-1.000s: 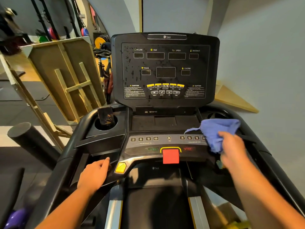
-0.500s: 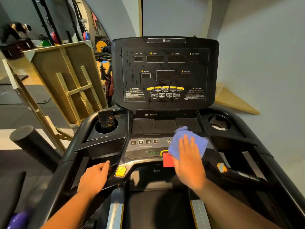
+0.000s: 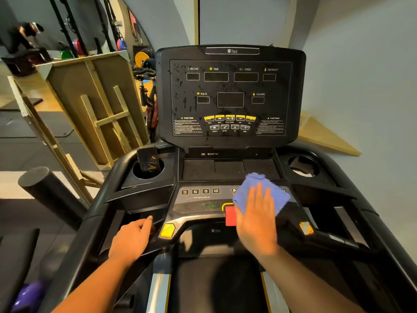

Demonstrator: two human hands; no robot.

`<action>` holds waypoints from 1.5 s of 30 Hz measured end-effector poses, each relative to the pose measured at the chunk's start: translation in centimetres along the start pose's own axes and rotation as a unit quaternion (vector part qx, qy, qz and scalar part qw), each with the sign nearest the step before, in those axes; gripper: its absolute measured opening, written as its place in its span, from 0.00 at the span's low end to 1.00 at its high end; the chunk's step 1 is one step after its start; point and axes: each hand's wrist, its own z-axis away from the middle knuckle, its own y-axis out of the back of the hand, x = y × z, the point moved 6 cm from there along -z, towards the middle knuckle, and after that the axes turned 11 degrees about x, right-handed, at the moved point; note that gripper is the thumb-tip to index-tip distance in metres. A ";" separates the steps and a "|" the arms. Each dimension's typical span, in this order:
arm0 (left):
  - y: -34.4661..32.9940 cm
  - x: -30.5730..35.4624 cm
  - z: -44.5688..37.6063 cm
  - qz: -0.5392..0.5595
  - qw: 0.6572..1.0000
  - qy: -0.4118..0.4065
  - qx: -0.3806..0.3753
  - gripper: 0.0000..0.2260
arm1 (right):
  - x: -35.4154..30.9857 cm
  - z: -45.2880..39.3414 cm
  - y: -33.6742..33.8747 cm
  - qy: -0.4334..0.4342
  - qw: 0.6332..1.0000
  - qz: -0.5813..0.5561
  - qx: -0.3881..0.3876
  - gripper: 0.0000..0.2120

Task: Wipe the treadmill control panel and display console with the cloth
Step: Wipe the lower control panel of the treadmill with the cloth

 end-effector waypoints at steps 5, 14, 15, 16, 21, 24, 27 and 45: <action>-0.2 -0.3 -0.1 0.007 1.000 0.001 -0.002 0.21 | 0.1 0.9 -0.8 0.182 0.982 -0.035 -0.034 0.34; 0.0 -0.3 0.0 -0.009 1.000 0.017 0.004 0.22 | 3.9 -0.2 -0.5 -0.168 0.986 0.018 0.002 0.34; 0.0 -0.3 0.0 -0.007 1.000 0.018 0.003 0.22 | 0.7 -0.6 0.1 -0.130 0.991 0.002 0.016 0.34; 0.1 -0.3 0.0 -0.003 1.000 0.017 0.003 0.22 | -2.5 -0.6 0.6 -0.087 0.996 -0.006 0.011 0.35; 0.1 0.1 0.1 -0.006 1.000 0.008 0.008 0.22 | -13.7 1.1 -0.5 0.186 0.979 -0.018 -0.087 0.37; 0.1 0.1 -0.1 -0.008 1.000 0.007 0.009 0.22 | -12.2 2.3 0.1 0.288 0.949 -0.105 -0.074 0.33; -0.1 -0.2 -0.2 -0.005 1.000 0.006 0.002 0.22 | -6.1 1.7 -0.4 0.272 0.957 -0.089 -0.049 0.35; 0.2 -0.3 -0.1 -0.004 1.000 0.005 0.011 0.23 | -10.2 4.0 0.3 0.304 0.950 -0.042 -0.055 0.39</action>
